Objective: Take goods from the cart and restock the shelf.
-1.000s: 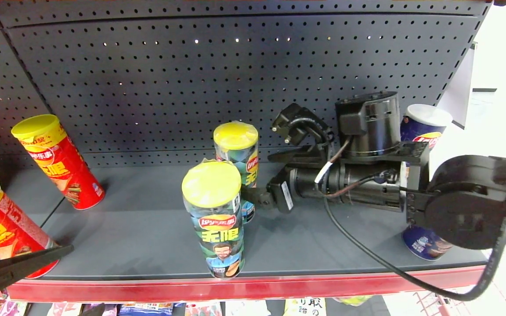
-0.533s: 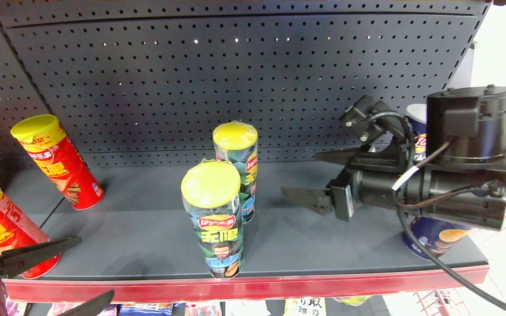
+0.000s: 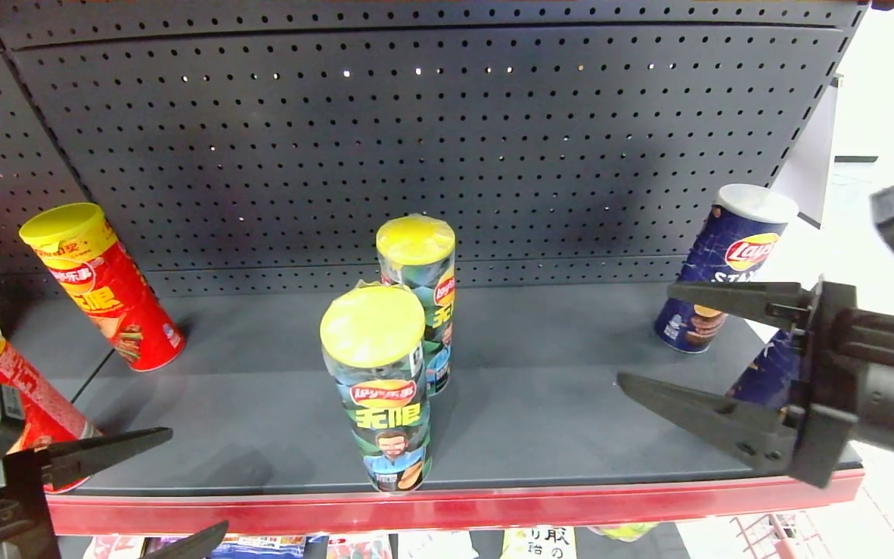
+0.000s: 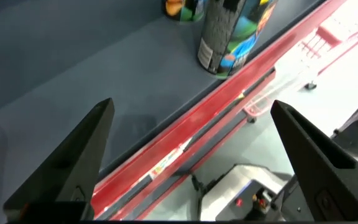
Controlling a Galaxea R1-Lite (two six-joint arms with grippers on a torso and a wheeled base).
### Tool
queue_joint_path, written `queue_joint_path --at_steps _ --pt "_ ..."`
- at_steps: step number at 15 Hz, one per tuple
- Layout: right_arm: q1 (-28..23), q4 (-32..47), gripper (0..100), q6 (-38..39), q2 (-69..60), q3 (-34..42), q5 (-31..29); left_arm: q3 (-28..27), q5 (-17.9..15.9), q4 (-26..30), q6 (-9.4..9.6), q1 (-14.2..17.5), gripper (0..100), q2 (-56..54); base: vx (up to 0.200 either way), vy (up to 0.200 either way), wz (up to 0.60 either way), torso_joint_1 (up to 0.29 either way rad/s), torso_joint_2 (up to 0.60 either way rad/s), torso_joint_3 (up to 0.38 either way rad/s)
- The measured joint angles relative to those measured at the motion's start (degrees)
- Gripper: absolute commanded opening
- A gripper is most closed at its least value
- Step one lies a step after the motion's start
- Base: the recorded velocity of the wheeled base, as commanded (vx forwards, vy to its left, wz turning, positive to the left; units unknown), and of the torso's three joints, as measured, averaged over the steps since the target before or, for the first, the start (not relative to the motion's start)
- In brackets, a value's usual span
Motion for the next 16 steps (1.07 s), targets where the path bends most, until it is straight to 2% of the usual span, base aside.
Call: queue_joint_path --at_steps 1,4,7,11,16 --pt "0.0 0.0 100 0.0 -3.3 1.7 -0.1 0.2 0.1 0.0 0.27 0.0 100 0.7 0.000 0.000 0.00 0.000 0.00 0.000" --pt "-0.2 0.1 100 -0.1 -13.2 6.7 -0.7 0.3 0.0 0.0 2.99 0.0 100 3.4 0.000 0.000 0.00 0.000 0.00 0.000" --pt "-3.9 0.7 100 1.3 -22.4 11.1 -0.9 0.4 0.0 -0.1 3.56 0.0 100 7.1 0.000 0.000 0.00 0.000 0.00 0.000" --pt "-12.7 1.6 100 4.7 -28.1 12.0 -0.9 -0.7 0.1 -0.4 7.75 -0.1 100 13.8 0.000 0.000 0.00 0.000 0.00 0.000" --pt "-15.1 1.7 100 5.4 -29.6 11.7 -1.0 -5.8 2.0 -1.8 9.12 -1.0 100 22.3 0.000 0.000 0.00 0.000 0.00 0.000"
